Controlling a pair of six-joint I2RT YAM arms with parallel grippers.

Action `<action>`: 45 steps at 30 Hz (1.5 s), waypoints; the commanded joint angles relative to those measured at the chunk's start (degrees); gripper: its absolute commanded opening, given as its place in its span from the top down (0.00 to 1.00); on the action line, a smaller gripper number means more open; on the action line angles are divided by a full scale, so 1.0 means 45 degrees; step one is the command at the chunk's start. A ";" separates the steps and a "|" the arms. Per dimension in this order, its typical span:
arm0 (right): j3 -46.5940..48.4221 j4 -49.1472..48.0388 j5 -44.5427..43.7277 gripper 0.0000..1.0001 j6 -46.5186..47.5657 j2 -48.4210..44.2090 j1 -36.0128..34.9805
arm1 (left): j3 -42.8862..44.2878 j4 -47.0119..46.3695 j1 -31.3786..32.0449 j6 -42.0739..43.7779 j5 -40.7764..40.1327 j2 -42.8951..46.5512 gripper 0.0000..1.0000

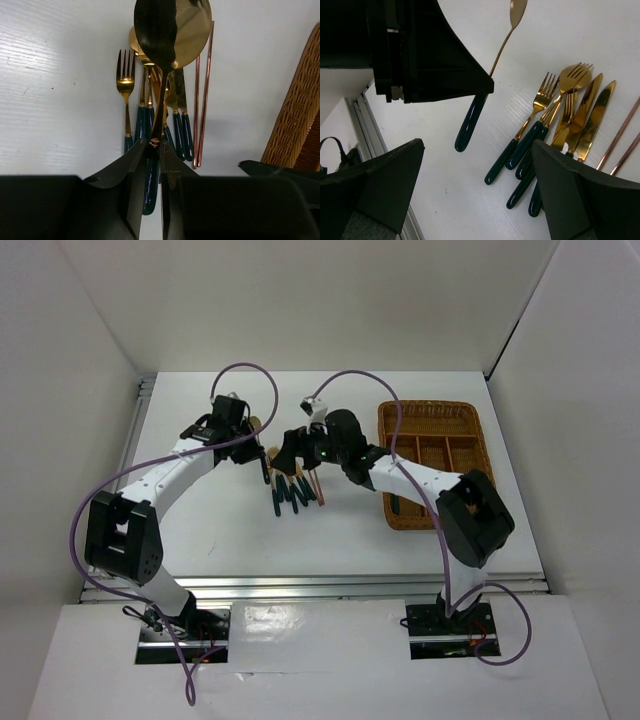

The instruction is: Sort the eating utensils into containers

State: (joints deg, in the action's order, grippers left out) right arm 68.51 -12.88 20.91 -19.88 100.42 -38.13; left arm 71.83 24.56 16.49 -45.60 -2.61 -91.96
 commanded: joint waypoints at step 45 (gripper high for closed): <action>0.1437 0.1846 -0.4778 1.00 0.0277 0.1241 -0.1175 | 0.0443 0.0225 0.0007 -0.0082 -0.0335 0.1879 0.24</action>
State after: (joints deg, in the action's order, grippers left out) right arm 73.63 -7.79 6.63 -18.61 109.89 -43.16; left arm 70.61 23.44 16.53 -47.64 1.10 -88.25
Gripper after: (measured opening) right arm 0.259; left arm 0.735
